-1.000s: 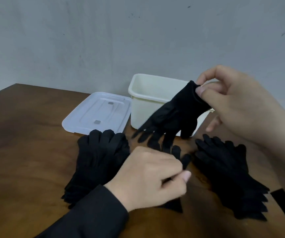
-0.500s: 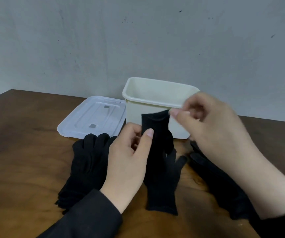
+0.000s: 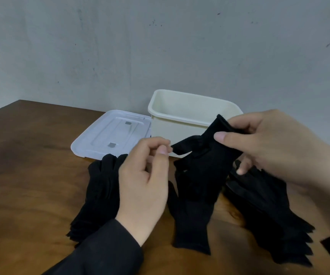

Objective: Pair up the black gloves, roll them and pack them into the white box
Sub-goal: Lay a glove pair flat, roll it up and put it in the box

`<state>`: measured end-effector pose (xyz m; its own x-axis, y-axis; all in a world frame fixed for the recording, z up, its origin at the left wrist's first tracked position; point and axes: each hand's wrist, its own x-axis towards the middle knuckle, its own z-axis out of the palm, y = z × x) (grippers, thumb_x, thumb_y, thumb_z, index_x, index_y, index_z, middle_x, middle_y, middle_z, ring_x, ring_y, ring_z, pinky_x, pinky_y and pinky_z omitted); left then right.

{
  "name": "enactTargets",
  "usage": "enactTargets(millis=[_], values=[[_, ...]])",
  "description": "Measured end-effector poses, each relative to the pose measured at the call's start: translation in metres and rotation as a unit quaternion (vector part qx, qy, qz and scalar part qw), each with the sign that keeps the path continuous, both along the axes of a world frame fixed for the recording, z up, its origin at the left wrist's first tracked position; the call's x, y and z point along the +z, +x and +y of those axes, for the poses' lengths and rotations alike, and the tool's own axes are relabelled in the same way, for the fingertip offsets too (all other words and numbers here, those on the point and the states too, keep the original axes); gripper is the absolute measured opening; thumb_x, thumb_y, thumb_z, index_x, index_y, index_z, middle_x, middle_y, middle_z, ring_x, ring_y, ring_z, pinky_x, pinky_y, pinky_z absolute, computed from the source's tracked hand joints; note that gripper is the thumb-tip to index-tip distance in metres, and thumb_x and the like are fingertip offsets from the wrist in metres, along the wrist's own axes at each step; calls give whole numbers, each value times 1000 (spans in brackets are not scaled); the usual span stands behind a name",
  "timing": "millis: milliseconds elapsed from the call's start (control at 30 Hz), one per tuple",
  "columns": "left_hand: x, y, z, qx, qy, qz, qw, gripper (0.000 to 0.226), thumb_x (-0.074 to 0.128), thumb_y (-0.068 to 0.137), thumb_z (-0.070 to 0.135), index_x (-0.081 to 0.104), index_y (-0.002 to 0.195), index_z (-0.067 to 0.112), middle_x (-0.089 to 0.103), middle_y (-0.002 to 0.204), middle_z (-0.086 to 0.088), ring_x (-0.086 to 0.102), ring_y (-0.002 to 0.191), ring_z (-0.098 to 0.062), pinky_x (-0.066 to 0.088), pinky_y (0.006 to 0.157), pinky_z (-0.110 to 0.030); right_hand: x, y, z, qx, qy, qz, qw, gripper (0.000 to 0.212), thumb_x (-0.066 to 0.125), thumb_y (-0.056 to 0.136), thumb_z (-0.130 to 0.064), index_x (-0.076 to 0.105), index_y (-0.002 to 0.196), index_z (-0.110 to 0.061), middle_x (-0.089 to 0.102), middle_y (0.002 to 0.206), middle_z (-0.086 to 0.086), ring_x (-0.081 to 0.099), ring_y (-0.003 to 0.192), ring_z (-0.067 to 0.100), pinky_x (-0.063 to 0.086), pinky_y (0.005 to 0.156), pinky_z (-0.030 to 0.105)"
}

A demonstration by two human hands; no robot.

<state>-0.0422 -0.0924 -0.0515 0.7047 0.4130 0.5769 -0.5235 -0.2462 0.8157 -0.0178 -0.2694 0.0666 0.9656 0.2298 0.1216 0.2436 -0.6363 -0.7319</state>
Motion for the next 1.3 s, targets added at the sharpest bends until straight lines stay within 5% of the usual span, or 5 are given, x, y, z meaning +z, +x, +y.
enactTargets(millis=[133,533,667,833,1300], values=[[3,5,5,20,-59,47,997,17,52,98,14,63,97,27,68,84,9,66,81,-13,56,71,-33,9,22,-6,22,19,73,997,10,73,88,-25,77,89,-16,77,91,3,77,79,18,60,82,28],[3,10,7,-28,73,149,986,21,47,98,15,62,98,30,66,84,9,60,74,-13,49,64,-21,-92,-20,-7,31,-54,-161,985,10,72,85,-37,75,91,-45,72,91,-26,63,92,-11,46,85,7],[-11,10,14,-66,522,217,822,27,42,101,25,55,121,36,57,105,14,54,96,-7,43,91,-31,-175,-41,-9,103,-151,-125,975,28,63,86,-43,77,109,-33,67,112,-24,59,107,-8,46,96,14],[-20,9,16,-140,639,265,708,50,55,96,40,38,142,38,52,121,14,47,113,-12,33,103,-36,-188,-44,-8,101,-140,-149,974,34,61,85,-41,76,112,-29,67,121,-21,56,119,-6,48,98,19],[-20,12,19,-207,617,212,729,41,52,99,36,43,137,49,35,131,28,32,120,4,25,102,-22,-166,-43,-41,111,-119,-128,978,27,45,101,-33,68,115,-33,54,123,-27,53,119,1,39,100,18]])
